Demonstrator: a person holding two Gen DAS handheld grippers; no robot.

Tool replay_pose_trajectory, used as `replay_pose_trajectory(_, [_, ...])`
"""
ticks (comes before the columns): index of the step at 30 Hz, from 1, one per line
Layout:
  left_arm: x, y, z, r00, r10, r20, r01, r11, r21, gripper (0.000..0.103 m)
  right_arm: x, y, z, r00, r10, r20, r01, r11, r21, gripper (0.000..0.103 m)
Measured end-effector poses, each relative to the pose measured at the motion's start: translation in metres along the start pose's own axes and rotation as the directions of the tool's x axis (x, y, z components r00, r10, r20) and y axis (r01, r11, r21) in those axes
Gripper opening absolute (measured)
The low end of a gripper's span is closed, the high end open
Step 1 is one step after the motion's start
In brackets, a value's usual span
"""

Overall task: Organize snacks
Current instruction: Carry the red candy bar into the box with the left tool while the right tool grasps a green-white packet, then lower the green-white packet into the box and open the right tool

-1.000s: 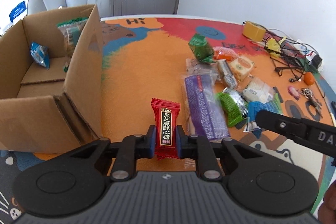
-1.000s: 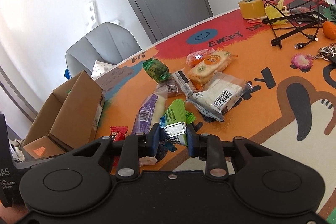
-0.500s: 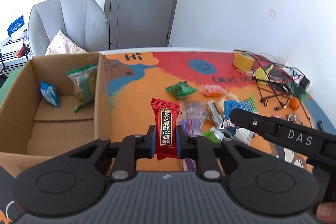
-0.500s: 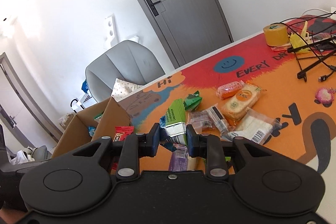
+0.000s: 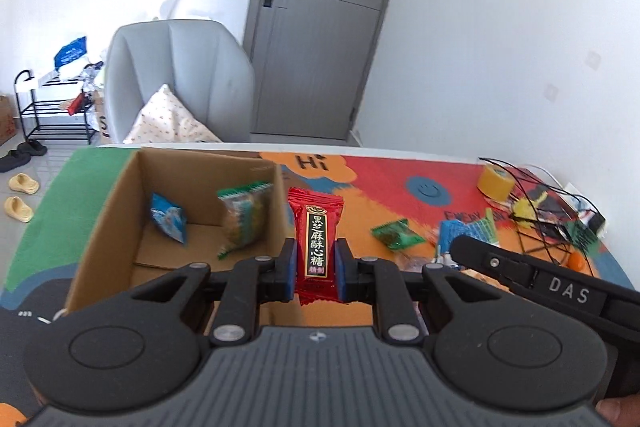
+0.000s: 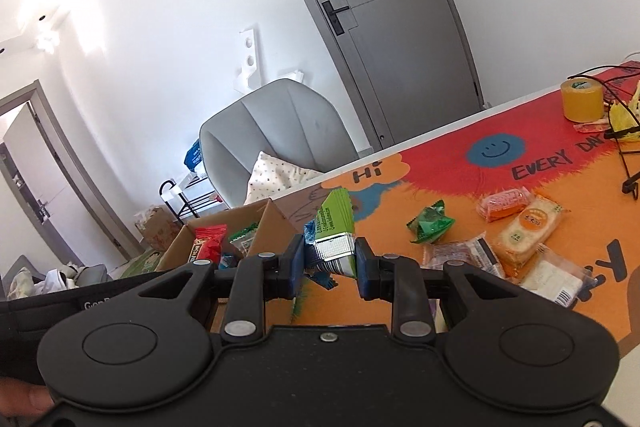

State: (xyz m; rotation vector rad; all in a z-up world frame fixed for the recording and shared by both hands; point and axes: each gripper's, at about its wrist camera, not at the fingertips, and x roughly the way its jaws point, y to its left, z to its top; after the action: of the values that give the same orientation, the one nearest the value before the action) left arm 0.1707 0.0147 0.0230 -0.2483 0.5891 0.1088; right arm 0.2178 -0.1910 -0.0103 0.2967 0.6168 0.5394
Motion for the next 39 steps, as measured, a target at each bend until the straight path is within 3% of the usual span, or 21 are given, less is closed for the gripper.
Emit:
replay_pose_trajectory(14, [0.001, 0.072, 0.016, 0.996, 0.093, 0.017, -0.091, 0.989, -0.118, 0.018, 0.032, 0.052, 0.006, 0.997, 0.071, -0.024, -0.072, 0.995, -0.071, 0.027])
replay_pose_trajectory(29, [0.004, 0.111, 0.020, 0.990, 0.141, 0.013, -0.136, 0.970, -0.202, 0.022, 0.058, 0.090, 0.008, 0.993, 0.102, -0.065, -0.110, 0.985, -0.132, 0.027])
replay_pose_trajectory(39, [-0.010, 0.138, 0.016, 0.989, 0.149, 0.017, -0.139, 0.957, -0.255, 0.038, 0.088, 0.108, 0.005, 0.988, 0.093, -0.119, -0.111, 0.982, -0.152, 0.027])
